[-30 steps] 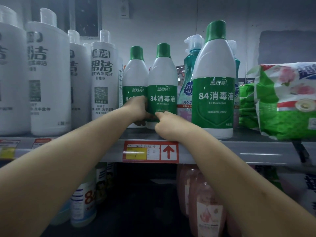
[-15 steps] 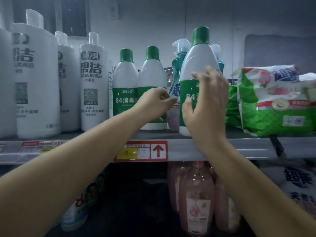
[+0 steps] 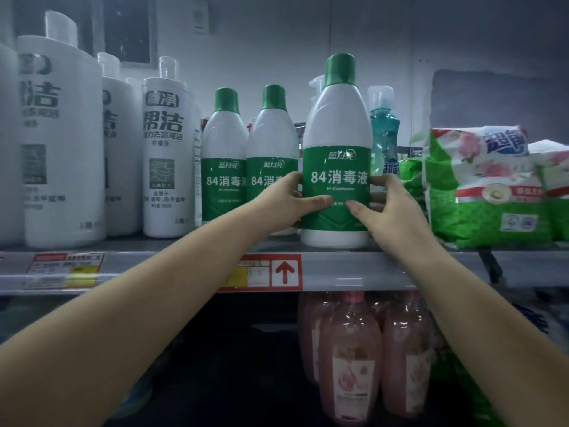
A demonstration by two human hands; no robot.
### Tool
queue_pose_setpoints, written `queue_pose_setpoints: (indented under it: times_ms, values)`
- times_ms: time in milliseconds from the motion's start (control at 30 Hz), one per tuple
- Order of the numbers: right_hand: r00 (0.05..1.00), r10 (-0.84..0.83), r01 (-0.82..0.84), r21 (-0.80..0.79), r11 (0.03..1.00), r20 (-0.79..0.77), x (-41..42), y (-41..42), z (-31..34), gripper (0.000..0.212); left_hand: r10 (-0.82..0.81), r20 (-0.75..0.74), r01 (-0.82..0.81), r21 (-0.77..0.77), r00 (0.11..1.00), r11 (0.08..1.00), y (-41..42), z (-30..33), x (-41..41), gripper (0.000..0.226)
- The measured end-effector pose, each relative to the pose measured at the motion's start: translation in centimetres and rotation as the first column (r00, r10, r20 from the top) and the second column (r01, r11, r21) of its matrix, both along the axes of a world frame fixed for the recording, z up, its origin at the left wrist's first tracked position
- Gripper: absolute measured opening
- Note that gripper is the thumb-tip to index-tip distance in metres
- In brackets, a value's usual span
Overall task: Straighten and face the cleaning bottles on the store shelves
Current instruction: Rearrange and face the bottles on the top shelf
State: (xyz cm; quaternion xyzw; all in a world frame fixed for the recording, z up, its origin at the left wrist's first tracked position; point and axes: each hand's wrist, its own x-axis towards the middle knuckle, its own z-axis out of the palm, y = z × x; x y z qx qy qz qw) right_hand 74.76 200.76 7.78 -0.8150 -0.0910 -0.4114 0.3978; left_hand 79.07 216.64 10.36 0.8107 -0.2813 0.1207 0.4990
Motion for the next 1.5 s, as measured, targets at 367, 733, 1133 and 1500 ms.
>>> queue_pose_setpoints:
  times_ms: [367, 733, 1133, 1500]
  values:
    - [0.956, 0.279, -0.285, -0.071, 0.956, -0.093, 2.5, 7.4, 0.7, 0.055, 0.174, -0.063, -0.177, -0.041, 0.983, 0.983, 10.0, -0.3, -0.6, 0.065]
    - [0.957, 0.278, -0.285, -0.097, 0.953, -0.082, 3.5, 9.8, 0.6, 0.056, 0.203, -0.034, -0.206, -0.133, 0.979, 0.97, 11.9, -0.9, -0.2, 0.06]
    - [0.97, 0.213, -0.217, 0.022, 0.976, 0.115, 3.8, 9.3, 0.0, 0.068, 0.184, 0.025, -0.183, -0.052, 0.983, 0.982, 7.3, -0.7, 0.3, 0.051]
    - [0.963, 0.263, -0.268, 0.095, 0.959, 0.061, 4.5, 8.8, 0.2, 0.071, 0.279, 0.236, -0.288, 0.005, 0.931, 0.958, 6.8, -1.4, 0.4, 0.078]
